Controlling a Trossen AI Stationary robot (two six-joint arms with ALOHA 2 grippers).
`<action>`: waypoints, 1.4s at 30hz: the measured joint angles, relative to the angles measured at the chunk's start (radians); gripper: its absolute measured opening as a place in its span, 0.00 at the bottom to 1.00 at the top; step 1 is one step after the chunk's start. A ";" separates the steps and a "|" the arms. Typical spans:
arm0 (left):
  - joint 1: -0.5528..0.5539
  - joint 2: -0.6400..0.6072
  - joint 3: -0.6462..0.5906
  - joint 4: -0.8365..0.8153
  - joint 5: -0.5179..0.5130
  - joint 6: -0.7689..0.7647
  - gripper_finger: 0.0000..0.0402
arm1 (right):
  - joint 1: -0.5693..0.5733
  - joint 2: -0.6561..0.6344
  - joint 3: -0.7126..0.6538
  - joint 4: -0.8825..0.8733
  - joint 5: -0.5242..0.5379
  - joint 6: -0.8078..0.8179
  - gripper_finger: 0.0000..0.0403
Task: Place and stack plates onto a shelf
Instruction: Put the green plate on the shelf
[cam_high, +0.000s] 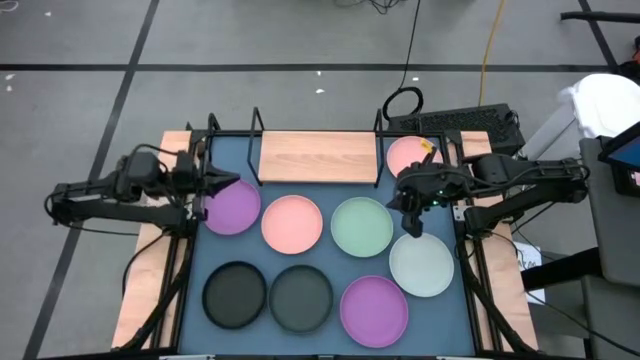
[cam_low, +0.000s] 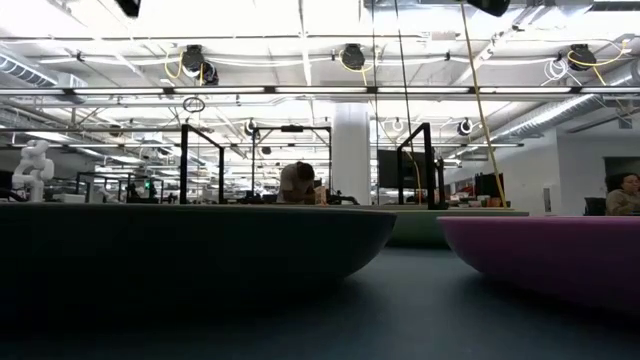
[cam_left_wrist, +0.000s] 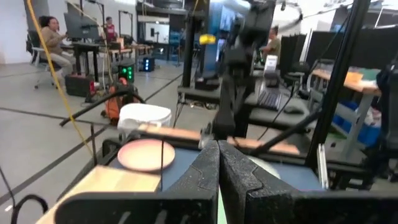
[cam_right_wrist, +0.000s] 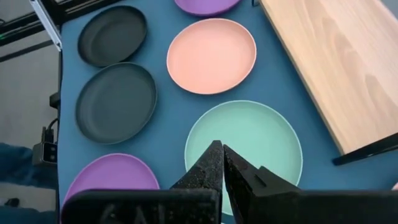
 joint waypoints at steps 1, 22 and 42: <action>0.000 0.020 0.028 -0.001 0.007 -0.001 0.01 | 0.000 0.003 0.000 0.000 0.000 0.003 0.00; -0.022 0.363 0.400 -0.356 0.032 -0.425 0.01 | 0.000 0.013 -0.001 -0.103 -0.080 0.187 0.00; -0.212 0.498 0.405 -0.227 -0.160 -0.555 0.01 | 0.000 0.012 -0.015 -0.171 -0.090 0.422 0.00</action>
